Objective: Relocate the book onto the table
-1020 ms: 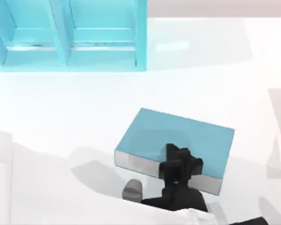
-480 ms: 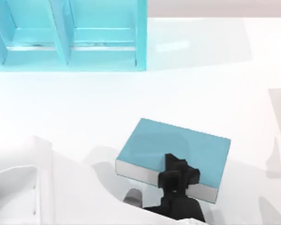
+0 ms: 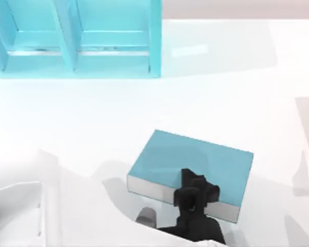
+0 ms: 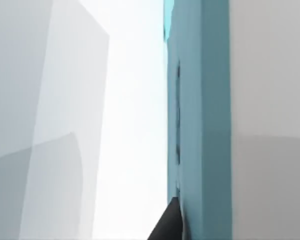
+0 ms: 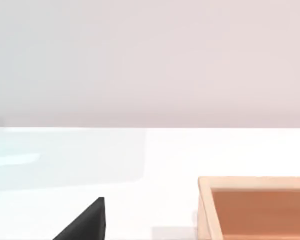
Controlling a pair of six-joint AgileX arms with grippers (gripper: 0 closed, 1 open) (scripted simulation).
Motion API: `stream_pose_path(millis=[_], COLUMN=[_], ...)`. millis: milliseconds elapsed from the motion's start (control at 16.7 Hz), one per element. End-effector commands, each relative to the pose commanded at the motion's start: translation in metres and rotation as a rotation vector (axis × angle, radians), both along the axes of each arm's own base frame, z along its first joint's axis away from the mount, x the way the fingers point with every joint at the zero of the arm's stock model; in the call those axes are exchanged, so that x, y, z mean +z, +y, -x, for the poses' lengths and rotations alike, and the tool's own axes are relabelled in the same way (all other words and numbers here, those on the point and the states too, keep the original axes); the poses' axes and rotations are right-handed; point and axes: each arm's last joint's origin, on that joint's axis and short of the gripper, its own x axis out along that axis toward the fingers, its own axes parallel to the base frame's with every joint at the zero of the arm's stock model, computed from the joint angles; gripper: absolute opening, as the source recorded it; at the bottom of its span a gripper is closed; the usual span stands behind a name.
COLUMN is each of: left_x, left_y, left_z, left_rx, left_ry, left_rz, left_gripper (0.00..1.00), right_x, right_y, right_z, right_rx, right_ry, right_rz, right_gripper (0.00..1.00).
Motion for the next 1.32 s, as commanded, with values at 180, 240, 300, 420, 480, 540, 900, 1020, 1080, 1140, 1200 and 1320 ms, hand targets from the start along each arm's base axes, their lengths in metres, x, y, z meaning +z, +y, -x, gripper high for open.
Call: stream_pose_path(millis=[180, 240, 300, 420, 480, 540, 900, 1020, 1080, 1140, 1200, 1320], left_x=[0.0, 0.0, 0.0, 0.0, 0.0, 0.0, 0.0, 0.0, -0.001, -0.001, -0.001, -0.002], left_y=[0.0, 0.0, 0.0, 0.0, 0.0, 0.0, 0.0, 0.0, -0.001, -0.002, -0.004, -0.009], left_z=[0.0, 0.0, 0.0, 0.0, 0.0, 0.0, 0.0, 0.001, 0.002, 0.005, 0.01, 0.023], left_rx=[0.0, 0.0, 0.0, 0.0, 0.0, 0.0, 0.0, -0.001, -0.003, -0.008, -0.014, -0.03], left_ry=[0.0, 0.0, 0.0, 0.0, 0.0, 0.0, 0.0, 0.001, 0.002, 0.003, 0.007, 0.019], left_rz=[0.0, 0.0, 0.0, 0.0, 0.0, 0.0, 0.0, -0.001, 0.001, 0.006, 0.011, 0.025], left_gripper=[0.68, 0.75, 0.83, 0.98, 1.0, 1.0, 1.0, 1.0, 1.0, 1.0, 1.0, 1.0], right_x=[0.0, 0.0, 0.0, 0.0, 0.0, 0.0, 0.0, 0.0, 0.0, 0.0, 0.0, 0.0], right_y=[0.0, 0.0, 0.0, 0.0, 0.0, 0.0, 0.0, 0.0, 0.0, 0.0, 0.0, 0.0], right_z=[0.0, 0.0, 0.0, 0.0, 0.0, 0.0, 0.0, 0.0, 0.0, 0.0, 0.0, 0.0], right_rx=[0.0, 0.0, 0.0, 0.0, 0.0, 0.0, 0.0, 0.0, 0.0, 0.0, 0.0, 0.0], right_ry=[0.0, 0.0, 0.0, 0.0, 0.0, 0.0, 0.0, 0.0, 0.0, 0.0, 0.0, 0.0], right_rz=[0.0, 0.0, 0.0, 0.0, 0.0, 0.0, 0.0, 0.0, 0.0, 0.0, 0.0, 0.0], right_gripper=[1.0, 1.0, 1.0, 1.0, 1.0, 1.0, 1.0, 1.0, 1.0, 1.0, 1.0, 1.0])
